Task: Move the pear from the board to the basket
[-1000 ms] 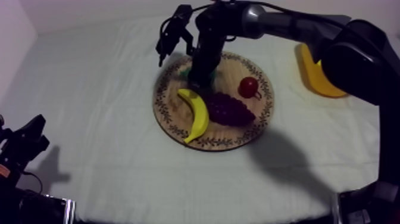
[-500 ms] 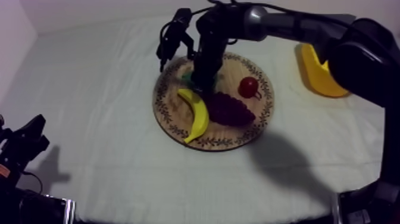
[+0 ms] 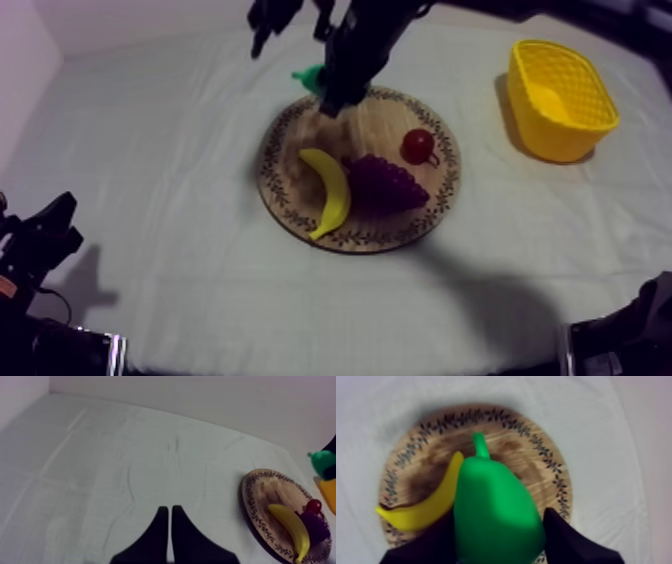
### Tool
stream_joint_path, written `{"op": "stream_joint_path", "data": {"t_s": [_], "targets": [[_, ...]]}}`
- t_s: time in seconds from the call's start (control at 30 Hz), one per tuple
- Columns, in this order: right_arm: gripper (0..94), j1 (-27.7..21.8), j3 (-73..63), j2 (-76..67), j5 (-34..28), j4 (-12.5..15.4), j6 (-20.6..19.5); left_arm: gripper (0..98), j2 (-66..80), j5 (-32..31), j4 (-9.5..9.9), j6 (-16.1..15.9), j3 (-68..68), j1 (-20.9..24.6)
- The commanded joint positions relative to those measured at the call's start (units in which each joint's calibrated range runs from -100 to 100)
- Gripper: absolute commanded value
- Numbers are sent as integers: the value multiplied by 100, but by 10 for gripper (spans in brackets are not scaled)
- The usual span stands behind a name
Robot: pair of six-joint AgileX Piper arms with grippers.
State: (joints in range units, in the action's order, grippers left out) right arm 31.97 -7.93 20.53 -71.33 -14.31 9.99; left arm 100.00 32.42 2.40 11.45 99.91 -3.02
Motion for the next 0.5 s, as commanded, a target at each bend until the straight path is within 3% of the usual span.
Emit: {"op": "stream_joint_path", "data": {"t_s": [0.0, 0.23, 0.47], "targets": [[271, 21, -14, -517, -117, -41, -437, 1, 0, 0, 2, -1, -2, 2], [261, -182, -24, -1205, -634, 141, -1331, 1, 0, 0, 2, 0, -2, 2], [260, -959, 289, -1614, -862, 426, -1897, 1, 0, 0, 2, 0, -2, 2]]}}
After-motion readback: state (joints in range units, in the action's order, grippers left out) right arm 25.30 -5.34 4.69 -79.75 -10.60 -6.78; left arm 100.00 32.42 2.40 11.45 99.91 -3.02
